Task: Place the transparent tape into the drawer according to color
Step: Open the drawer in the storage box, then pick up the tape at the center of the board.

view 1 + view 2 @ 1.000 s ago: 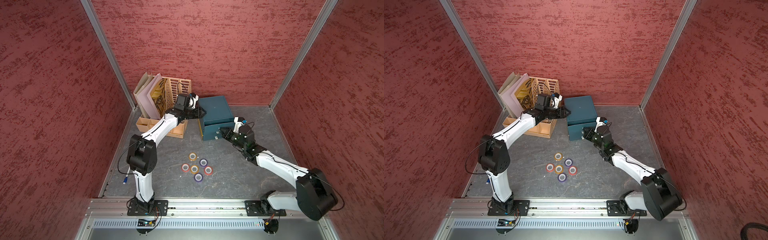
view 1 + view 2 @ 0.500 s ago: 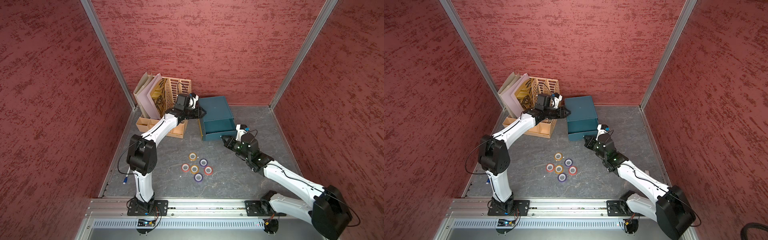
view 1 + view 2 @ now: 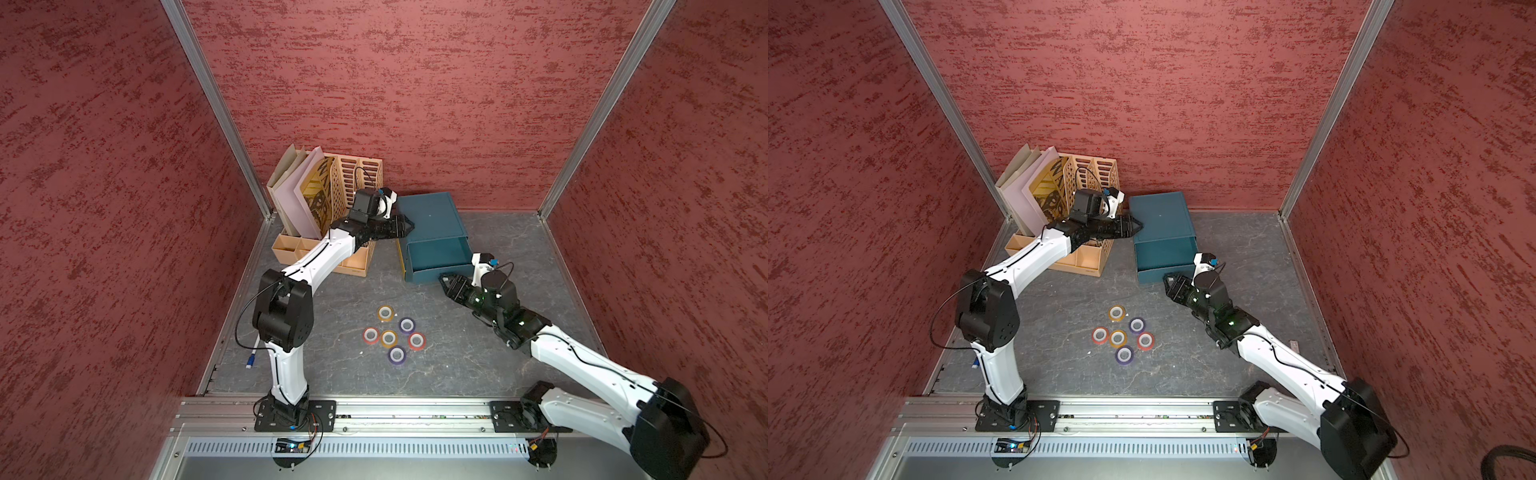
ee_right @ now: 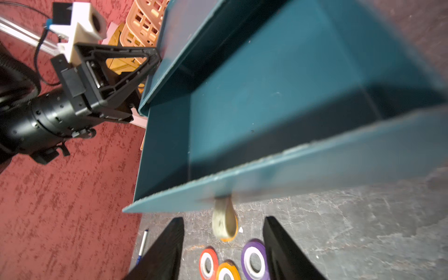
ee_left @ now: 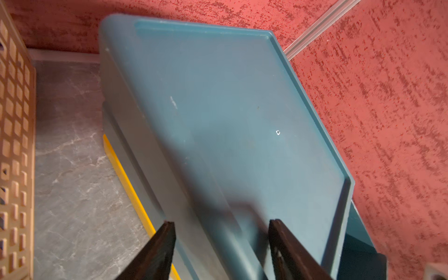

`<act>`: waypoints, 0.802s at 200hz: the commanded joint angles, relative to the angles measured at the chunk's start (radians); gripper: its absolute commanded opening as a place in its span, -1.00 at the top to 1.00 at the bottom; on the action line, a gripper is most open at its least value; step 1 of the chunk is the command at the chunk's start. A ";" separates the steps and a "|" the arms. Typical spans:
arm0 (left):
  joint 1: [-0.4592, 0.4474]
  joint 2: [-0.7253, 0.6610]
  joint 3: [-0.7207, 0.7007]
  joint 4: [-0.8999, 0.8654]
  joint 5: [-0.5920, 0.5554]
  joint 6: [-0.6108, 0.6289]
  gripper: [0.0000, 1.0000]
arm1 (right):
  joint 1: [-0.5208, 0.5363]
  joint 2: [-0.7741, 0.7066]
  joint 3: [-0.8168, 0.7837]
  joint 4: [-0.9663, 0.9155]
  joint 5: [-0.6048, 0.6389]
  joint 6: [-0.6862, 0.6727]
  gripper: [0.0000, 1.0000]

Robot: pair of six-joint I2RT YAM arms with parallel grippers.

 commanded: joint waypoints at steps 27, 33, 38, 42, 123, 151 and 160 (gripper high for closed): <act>-0.003 -0.142 -0.086 0.068 0.008 -0.010 -0.70 | 0.057 -0.112 0.020 -0.209 0.037 -0.084 -0.51; -0.001 -0.164 -0.097 0.072 0.007 -0.010 -0.75 | 0.066 -0.126 0.024 -0.235 0.036 -0.094 -0.56; 0.000 -0.181 -0.108 0.076 0.006 -0.007 -0.80 | 0.075 -0.134 0.028 -0.259 0.037 -0.103 -0.59; 0.000 -0.197 -0.119 0.082 0.004 -0.007 -0.85 | 0.083 -0.141 0.032 -0.281 0.040 -0.108 -0.62; 0.058 -0.506 -0.469 0.093 0.010 -0.055 -0.99 | 0.276 0.042 0.230 -0.643 0.014 -0.287 -0.97; 0.080 -0.606 -0.623 0.088 -0.002 -0.070 -0.99 | 0.344 0.153 0.249 -0.658 0.034 -0.285 -0.97; 0.090 -0.640 -0.668 0.084 -0.008 -0.074 -0.99 | 0.361 0.186 0.253 -0.652 0.048 -0.276 -0.97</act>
